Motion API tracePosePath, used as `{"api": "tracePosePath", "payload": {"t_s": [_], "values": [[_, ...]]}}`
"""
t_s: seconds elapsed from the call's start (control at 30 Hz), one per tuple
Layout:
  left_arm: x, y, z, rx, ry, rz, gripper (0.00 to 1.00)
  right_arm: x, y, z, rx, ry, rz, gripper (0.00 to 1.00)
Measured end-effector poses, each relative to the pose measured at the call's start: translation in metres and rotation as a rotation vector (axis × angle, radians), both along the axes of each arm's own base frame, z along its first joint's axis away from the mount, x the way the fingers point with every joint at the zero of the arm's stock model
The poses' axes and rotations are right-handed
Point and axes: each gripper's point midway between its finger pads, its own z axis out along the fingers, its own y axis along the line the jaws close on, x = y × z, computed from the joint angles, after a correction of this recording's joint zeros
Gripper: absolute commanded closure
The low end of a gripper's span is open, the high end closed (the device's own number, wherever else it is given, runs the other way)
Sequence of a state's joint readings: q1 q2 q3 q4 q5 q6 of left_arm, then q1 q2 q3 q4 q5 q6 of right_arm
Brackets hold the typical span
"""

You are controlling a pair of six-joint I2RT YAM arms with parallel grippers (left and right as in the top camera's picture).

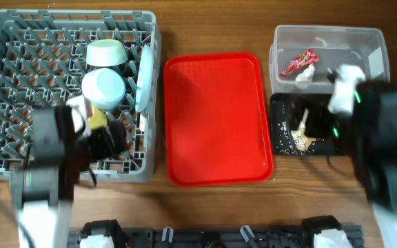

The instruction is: Sort waste into correct bins and load items into the dishwasher rack

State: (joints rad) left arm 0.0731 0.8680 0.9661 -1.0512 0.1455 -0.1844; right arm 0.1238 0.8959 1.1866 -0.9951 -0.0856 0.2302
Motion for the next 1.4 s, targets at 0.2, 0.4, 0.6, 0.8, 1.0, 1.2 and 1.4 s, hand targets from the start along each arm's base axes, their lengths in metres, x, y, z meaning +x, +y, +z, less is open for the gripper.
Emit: {"api": "tracePosePath", "payload": {"t_s": [0.2,0.4,0.6,0.8,1.0,1.2,1.4], "values": [[-0.023,-0.002,0.040,0.016,-0.233,-0.001,0.00,-0.042,-0.011,0.006,-0.010,-0.087,-0.028,0.00],[-0.036,-0.003,0.046,0.019,-0.271,-0.001,0.00,-0.051,-0.014,0.007,-0.014,-0.097,-0.034,0.00],[-0.042,-0.003,0.038,0.016,-0.229,-0.001,0.00,-0.050,-0.014,0.006,-0.014,-0.092,-0.034,0.00],[-0.043,-0.003,0.037,0.016,-0.224,-0.001,0.00,-0.050,-0.014,0.006,-0.014,-0.092,-0.034,0.00],[-0.043,-0.003,0.037,0.016,-0.224,-0.001,0.00,-0.052,-0.014,0.003,-0.017,-0.078,-0.033,0.00],[-0.043,-0.003,0.037,0.015,-0.224,-0.001,0.00,-0.059,-0.022,0.011,-0.043,-0.139,-0.059,0.00],[-0.043,-0.003,0.036,0.015,-0.222,-0.001,0.00,-0.070,-0.026,0.055,-0.022,-0.471,-0.070,0.00]]}}
